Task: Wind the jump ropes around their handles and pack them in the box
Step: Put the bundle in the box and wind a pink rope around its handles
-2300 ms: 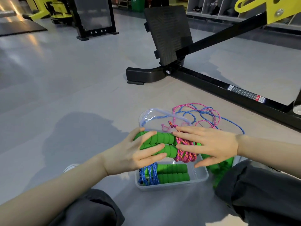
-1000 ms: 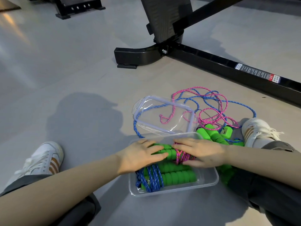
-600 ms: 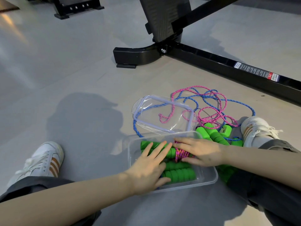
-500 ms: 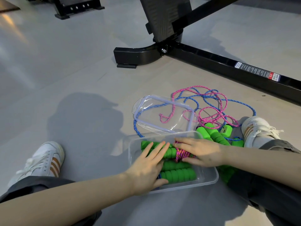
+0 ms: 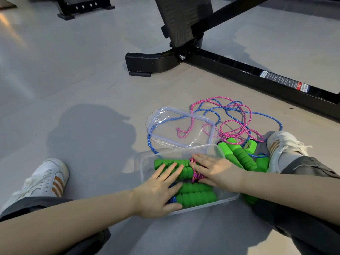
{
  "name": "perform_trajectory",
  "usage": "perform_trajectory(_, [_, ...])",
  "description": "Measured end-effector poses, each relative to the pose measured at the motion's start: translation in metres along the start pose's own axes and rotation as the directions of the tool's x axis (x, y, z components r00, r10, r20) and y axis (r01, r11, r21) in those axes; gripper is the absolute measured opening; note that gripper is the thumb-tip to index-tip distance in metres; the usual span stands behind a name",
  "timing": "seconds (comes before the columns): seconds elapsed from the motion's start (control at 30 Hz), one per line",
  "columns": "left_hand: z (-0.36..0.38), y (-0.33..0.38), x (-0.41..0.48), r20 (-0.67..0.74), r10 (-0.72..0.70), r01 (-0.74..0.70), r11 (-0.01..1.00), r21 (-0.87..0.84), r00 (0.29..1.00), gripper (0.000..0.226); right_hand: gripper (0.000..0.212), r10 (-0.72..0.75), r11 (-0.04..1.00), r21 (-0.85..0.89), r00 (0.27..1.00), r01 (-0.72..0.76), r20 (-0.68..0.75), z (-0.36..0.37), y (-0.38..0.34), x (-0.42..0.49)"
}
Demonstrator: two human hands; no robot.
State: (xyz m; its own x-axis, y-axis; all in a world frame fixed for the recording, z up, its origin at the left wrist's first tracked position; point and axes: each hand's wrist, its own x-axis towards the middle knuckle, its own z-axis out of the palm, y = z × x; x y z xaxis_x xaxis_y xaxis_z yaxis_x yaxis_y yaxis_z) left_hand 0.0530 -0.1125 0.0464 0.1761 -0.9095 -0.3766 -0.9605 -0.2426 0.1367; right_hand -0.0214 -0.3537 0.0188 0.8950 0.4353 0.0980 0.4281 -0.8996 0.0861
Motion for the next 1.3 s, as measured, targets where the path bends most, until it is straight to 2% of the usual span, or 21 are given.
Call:
perform_trajectory(0.07, [-0.006,-0.004,-0.003,0.036,-0.014,0.015,0.999,-0.030,0.999,0.076,0.060,-0.035,0.999,-0.040,0.999,0.035,0.017,0.003,0.003,0.005])
perform_trajectory(0.17, [-0.008,-0.016,-0.006,0.078,-0.022,0.021,1.000,0.014,0.997,0.073,0.046,-0.072,0.996,-0.044,0.997,0.073,0.025,0.001,0.006,0.002])
perform_trajectory(0.27, [-0.007,-0.020,-0.004,0.111,-0.053,0.044,0.996,0.084,0.992,0.079,0.050,-0.088,0.989,-0.105,0.990,0.100,0.111,-0.006,0.012,-0.006])
perform_trajectory(0.37, [-0.015,-0.019,0.001,0.178,-0.107,0.097,0.993,0.065,0.978,0.067,0.053,-0.120,0.983,-0.122,0.984,0.136,0.131,-0.011,0.017,-0.009])
perform_trajectory(0.4, [-0.018,-0.019,0.002,0.189,-0.113,0.109,0.993,0.035,0.975,0.065,0.056,-0.137,0.983,-0.106,0.983,0.150,0.120,-0.014,0.017,-0.010])
perform_trajectory(0.47, [-0.020,-0.021,0.003,0.192,-0.107,0.108,0.994,0.008,0.976,0.061,0.074,-0.159,0.985,-0.046,0.977,0.167,0.143,-0.019,0.016,-0.011])
perform_trajectory(0.53, [-0.017,-0.020,0.002,0.176,-0.102,0.095,0.994,0.045,0.979,0.062,0.089,-0.131,0.989,-0.048,0.976,0.141,0.173,-0.022,0.014,-0.010])
perform_trajectory(0.63, [-0.013,-0.014,0.000,0.193,-0.121,0.111,0.992,0.064,0.974,0.073,0.095,-0.085,0.992,-0.071,0.974,0.102,0.210,-0.020,0.009,-0.007])
perform_trajectory(0.7, [-0.012,-0.010,0.001,0.210,-0.139,0.130,0.990,0.053,0.968,0.079,0.085,-0.070,0.993,-0.078,0.966,0.092,0.247,-0.016,0.007,-0.005])
perform_trajectory(0.77, [-0.014,-0.008,0.002,0.228,-0.160,0.149,0.987,0.062,0.960,0.080,0.063,-0.040,0.987,-0.136,0.957,0.082,0.286,-0.015,0.007,-0.004])
perform_trajectory(0.8, [-0.015,-0.008,0.003,0.243,-0.169,0.158,0.985,0.062,0.955,0.081,0.060,-0.018,0.982,-0.171,0.945,0.078,0.326,-0.016,0.007,-0.003])
perform_trajectory(0.9, [-0.021,-0.007,0.004,0.284,-0.178,0.164,0.984,0.073,0.942,0.082,0.076,-0.005,0.990,-0.116,0.860,0.074,0.510,-0.023,0.008,0.002])
perform_trajectory(1.07, [-0.022,0.002,-0.014,0.328,-0.149,0.108,0.984,0.139,0.933,0.084,0.102,-0.061,0.997,0.004,0.778,0.075,0.625,-0.041,-0.014,0.005])
perform_trajectory(1.13, [-0.021,0.003,-0.027,0.342,-0.147,0.101,0.984,0.148,0.928,0.084,0.106,-0.108,0.994,0.061,0.757,0.090,0.644,-0.045,-0.027,0.008])
perform_trajectory(1.2, [-0.018,0.006,-0.038,0.330,-0.186,0.147,0.979,0.139,0.926,0.082,0.104,-0.139,0.990,0.088,0.766,0.108,0.628,-0.043,-0.036,0.009])
perform_trajectory(1.3, [-0.005,0.030,-0.035,0.234,-0.328,0.334,0.942,0.014,0.915,0.081,0.100,-0.115,0.993,0.087,0.792,0.079,0.599,-0.040,-0.044,0.009])
